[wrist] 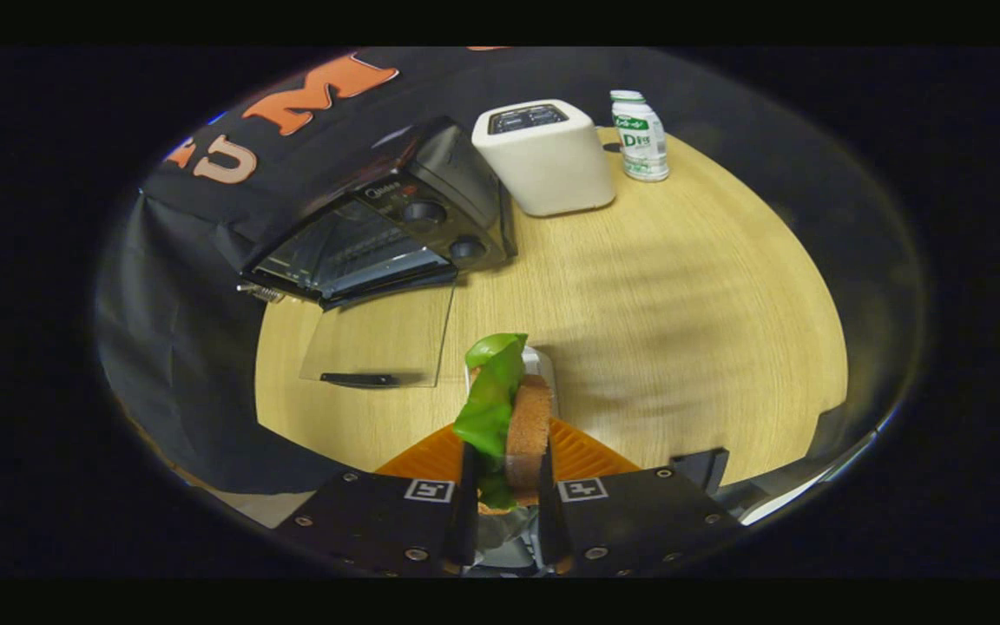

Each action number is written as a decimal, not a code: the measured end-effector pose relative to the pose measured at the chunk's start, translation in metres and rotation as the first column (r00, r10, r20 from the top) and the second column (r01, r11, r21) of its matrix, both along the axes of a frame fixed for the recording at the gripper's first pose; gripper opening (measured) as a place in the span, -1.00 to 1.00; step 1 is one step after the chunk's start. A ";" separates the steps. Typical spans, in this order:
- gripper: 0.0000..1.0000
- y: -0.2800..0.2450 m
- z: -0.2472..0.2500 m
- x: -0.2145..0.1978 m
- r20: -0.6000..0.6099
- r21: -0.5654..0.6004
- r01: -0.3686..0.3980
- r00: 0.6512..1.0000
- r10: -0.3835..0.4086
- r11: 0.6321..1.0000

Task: Open the toaster oven, put the food inside, and close the toaster oven door.

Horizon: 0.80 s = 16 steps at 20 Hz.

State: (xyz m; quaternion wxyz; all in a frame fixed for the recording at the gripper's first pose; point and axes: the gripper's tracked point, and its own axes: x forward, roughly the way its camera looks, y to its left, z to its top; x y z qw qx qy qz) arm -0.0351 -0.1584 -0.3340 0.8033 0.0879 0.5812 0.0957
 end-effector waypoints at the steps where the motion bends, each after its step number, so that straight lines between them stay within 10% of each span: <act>1: -0.42 0.002 0.011 0.005 0.036 0.017 0.029 0.999 -0.029 0.999; 9: -0.42 0.065 0.034 0.035 0.170 0.352 0.349 0.889 -0.426 0.868; 16: -0.43 0.151 -0.004 0.075 0.067 0.598 0.518 0.728 -0.682 0.611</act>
